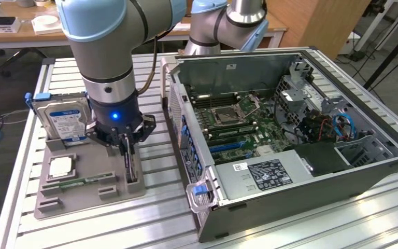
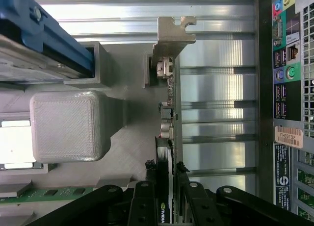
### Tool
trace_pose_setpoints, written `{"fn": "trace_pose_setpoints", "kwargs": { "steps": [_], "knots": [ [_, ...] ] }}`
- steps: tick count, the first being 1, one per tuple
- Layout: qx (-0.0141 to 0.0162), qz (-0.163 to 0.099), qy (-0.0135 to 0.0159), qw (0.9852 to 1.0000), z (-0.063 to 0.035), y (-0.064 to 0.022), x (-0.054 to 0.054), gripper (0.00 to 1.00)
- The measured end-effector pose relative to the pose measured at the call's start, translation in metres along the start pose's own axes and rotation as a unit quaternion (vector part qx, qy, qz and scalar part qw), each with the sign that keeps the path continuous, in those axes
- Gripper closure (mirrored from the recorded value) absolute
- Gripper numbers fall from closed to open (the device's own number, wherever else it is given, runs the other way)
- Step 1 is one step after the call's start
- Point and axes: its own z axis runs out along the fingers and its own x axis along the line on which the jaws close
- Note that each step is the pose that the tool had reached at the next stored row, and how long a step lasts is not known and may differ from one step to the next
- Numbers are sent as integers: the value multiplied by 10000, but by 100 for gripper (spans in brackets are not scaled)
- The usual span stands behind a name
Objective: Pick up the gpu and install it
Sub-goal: 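Pick up the gpu and move the gpu toward the slot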
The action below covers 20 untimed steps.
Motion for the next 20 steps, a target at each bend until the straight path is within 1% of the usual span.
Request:
{"fn": "trace_pose_setpoints", "kwargs": {
  "steps": [8, 13, 20],
  "knots": [
    [-2, 0, -2, 10000, -3, 1, -1, 74],
    [0, 0, 0, 10000, -58, 3, -2, 74],
    [0, 0, 0, 10000, -160, 7, -4, 74]
  ]
}}
